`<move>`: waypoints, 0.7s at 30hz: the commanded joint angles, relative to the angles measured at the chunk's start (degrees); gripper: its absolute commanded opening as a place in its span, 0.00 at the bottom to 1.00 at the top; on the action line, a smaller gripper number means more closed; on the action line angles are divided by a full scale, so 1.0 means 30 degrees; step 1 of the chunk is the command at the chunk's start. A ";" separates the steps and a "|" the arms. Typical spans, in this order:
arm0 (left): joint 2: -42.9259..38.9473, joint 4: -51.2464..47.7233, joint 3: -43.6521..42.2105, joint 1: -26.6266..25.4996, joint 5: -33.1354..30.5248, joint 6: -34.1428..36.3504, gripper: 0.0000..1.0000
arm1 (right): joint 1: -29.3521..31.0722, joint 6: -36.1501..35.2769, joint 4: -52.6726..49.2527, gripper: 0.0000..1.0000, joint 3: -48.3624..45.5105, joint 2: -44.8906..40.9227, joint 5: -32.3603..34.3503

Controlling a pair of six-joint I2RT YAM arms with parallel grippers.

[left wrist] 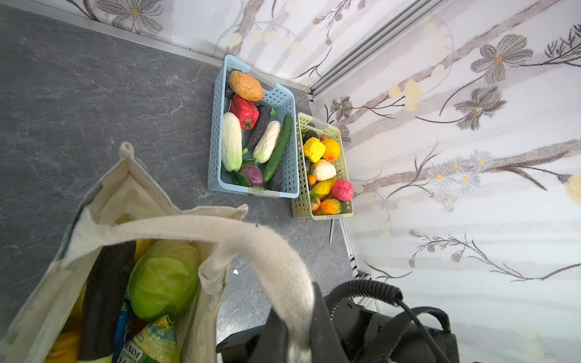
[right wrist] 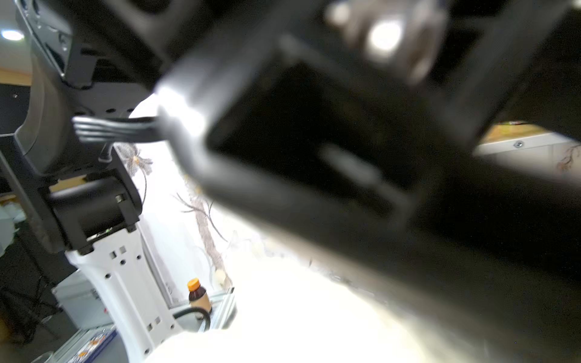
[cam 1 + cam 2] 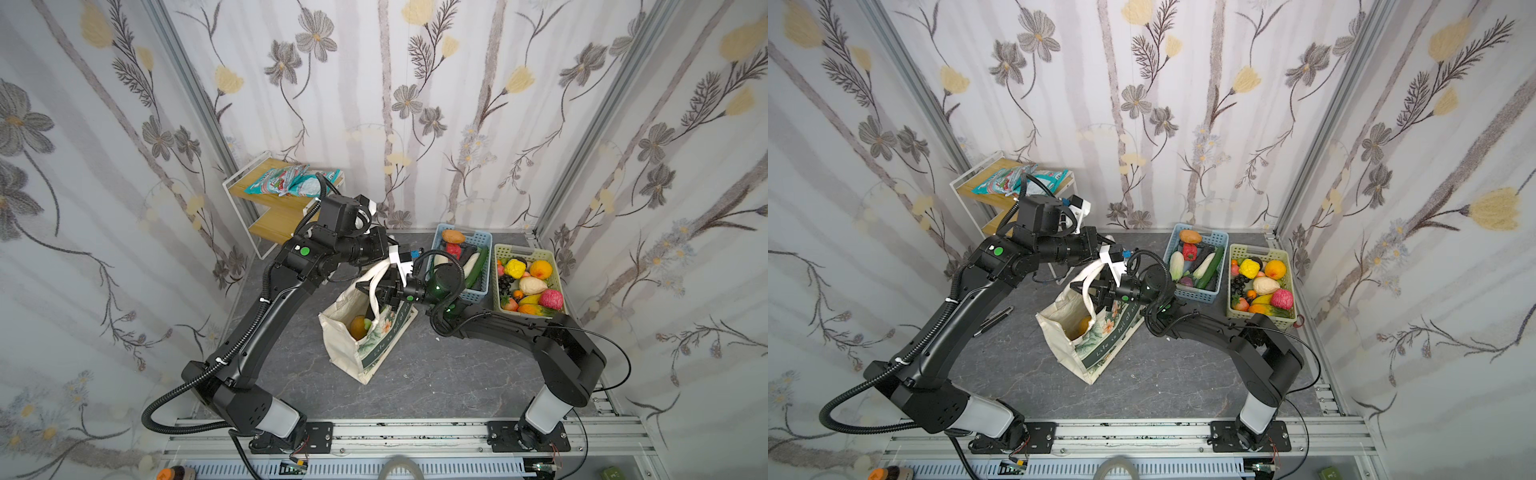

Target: Place the food into the grocery bag and tie it

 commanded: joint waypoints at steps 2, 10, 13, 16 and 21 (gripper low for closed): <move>-0.0154 0.1132 -0.0080 -0.0036 -0.0163 -0.0169 0.09 | 0.0235 0.0718 0.2101 0.41 0.0354 0.0094 0.0722; -0.0296 0.1271 -0.0399 0.0218 -0.0212 -0.0199 0.09 | 0.0309 0.0980 0.1871 0.14 0.0217 -0.0035 0.0911; -0.0573 0.1326 -0.0628 0.0595 -0.0259 -0.0170 0.08 | 0.0280 0.0936 0.1218 0.02 -0.0259 -0.0295 0.1162; -0.0905 0.1191 -0.0840 0.1066 -0.0313 -0.0014 0.08 | 0.0133 0.1076 0.0175 0.00 -0.0907 -0.0698 0.1709; -0.1474 0.0921 -0.1370 0.1667 -0.0398 0.0406 0.08 | -0.0160 0.1700 -0.2014 0.00 -0.2030 -0.1500 0.3066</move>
